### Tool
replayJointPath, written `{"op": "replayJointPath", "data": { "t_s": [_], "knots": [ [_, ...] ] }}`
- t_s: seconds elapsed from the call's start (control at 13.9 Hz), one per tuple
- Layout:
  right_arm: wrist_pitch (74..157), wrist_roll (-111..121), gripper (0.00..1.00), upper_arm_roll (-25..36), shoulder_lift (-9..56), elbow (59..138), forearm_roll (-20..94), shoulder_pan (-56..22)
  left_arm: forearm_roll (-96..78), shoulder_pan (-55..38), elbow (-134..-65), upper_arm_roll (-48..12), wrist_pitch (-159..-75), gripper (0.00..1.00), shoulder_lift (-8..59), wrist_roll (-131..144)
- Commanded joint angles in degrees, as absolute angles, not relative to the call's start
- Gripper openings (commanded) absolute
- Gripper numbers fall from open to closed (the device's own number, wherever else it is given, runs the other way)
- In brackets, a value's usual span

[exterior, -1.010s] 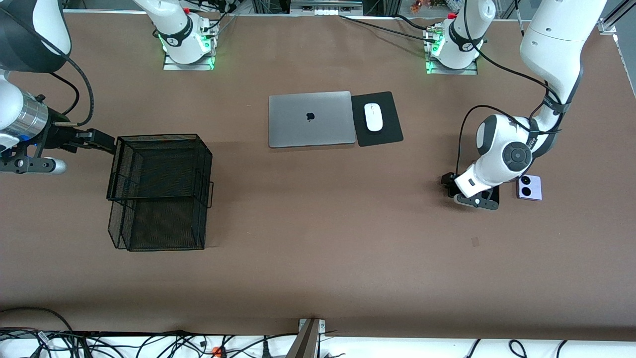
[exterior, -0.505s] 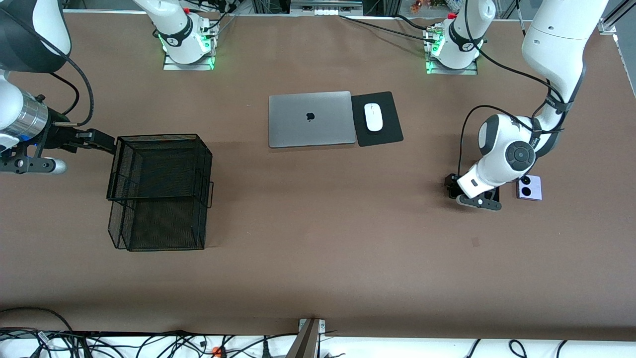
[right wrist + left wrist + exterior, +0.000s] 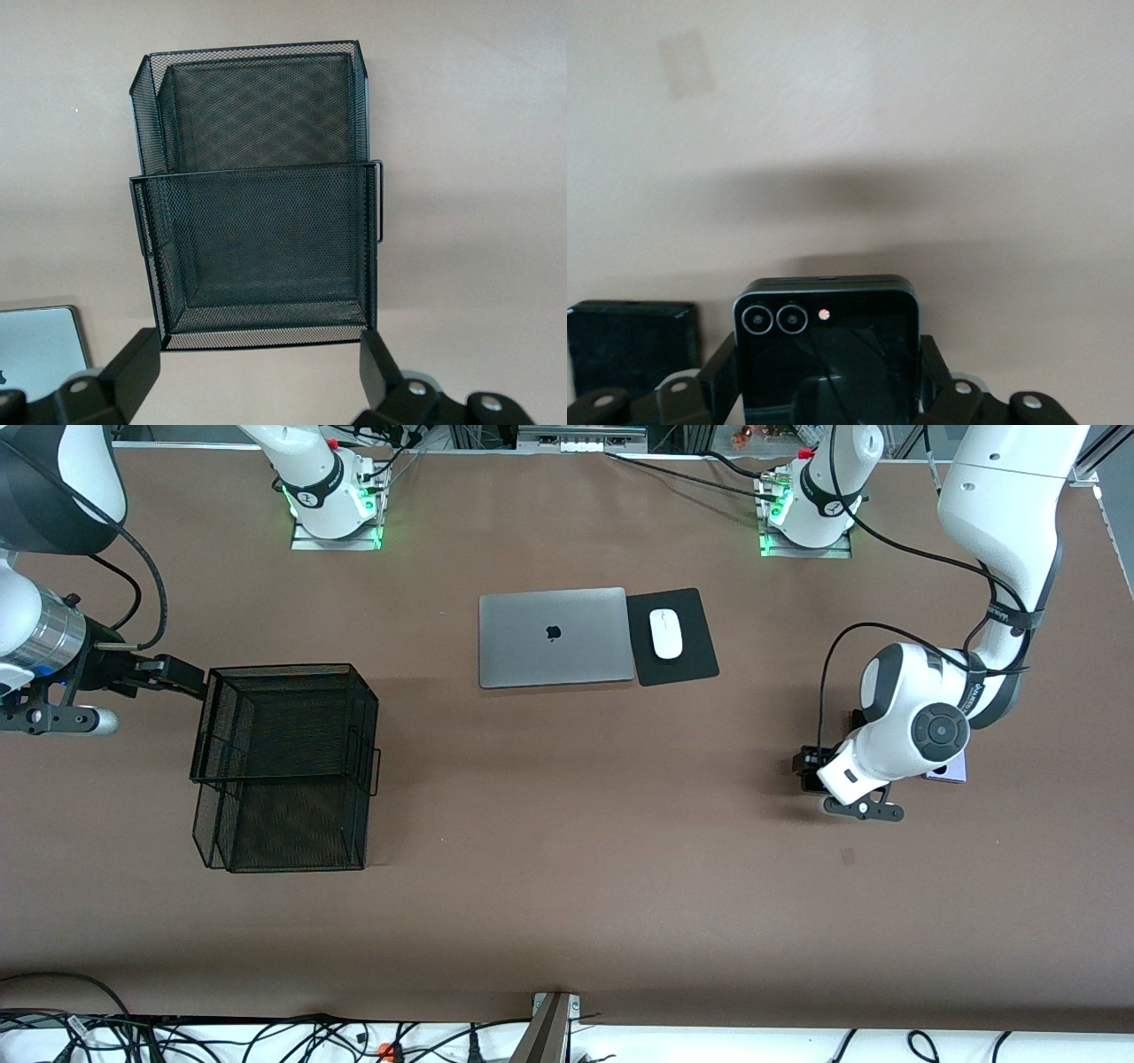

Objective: Place phones with both arms
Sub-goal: 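Carry the flip phone to mid-table and release it with the left gripper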

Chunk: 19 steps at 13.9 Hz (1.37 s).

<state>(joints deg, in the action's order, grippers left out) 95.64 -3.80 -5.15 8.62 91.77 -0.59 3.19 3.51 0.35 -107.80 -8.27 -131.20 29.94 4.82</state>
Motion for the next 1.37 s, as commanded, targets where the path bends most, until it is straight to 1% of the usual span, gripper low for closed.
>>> {"op": "replayJointPath", "data": {
  "t_s": [0.0,0.29,0.51,0.72,0.94,1.01,1.08,1.3],
  "knots": [
    [94.7,-3.0,1.0,-5.5,8.7,91.0,-0.3,3.9,4.6,-4.7,-102.4,-8.6,-129.6,0.0,32.9,14.5],
    [94.7,-3.0,1.0,-5.5,8.7,91.0,-0.3,3.9,4.5,-15.4,-91.7,-8.6,-129.6,0.0,40.1,30.3],
    [94.7,-3.1,1.0,-5.5,8.7,91.0,-0.3,3.9,4.6,-23.6,-81.1,-7.6,-129.4,0.0,46.9,40.4],
    [94.7,-2.9,1.0,-5.5,8.7,91.0,-0.3,4.0,4.4,-29.2,-70.4,-6.3,-126.7,0.0,53.0,44.3],
    [94.7,-2.9,1.0,-5.4,8.7,91.0,-0.3,4.0,4.2,-32.9,-60.2,-5.7,-127.0,0.0,59.3,46.3],
    [94.7,-3.0,1.0,-5.4,8.7,91.0,-0.3,4.0,4.1,-33.7,-55.2,-5.5,-127.1,0.0,62.2,46.5],
    [94.7,-3.0,1.0,-5.4,8.7,91.0,-0.3,4.0,4.1,-34.5,-53.3,-5.4,-127.1,0.0,63.4,46.6],
    [94.7,-3.0,1.0,-5.4,8.7,91.0,-0.3,4.0,4.1,-37.5,-53.3,-5.4,-128.2,0.0,63.8,46.5]
  ]
}}
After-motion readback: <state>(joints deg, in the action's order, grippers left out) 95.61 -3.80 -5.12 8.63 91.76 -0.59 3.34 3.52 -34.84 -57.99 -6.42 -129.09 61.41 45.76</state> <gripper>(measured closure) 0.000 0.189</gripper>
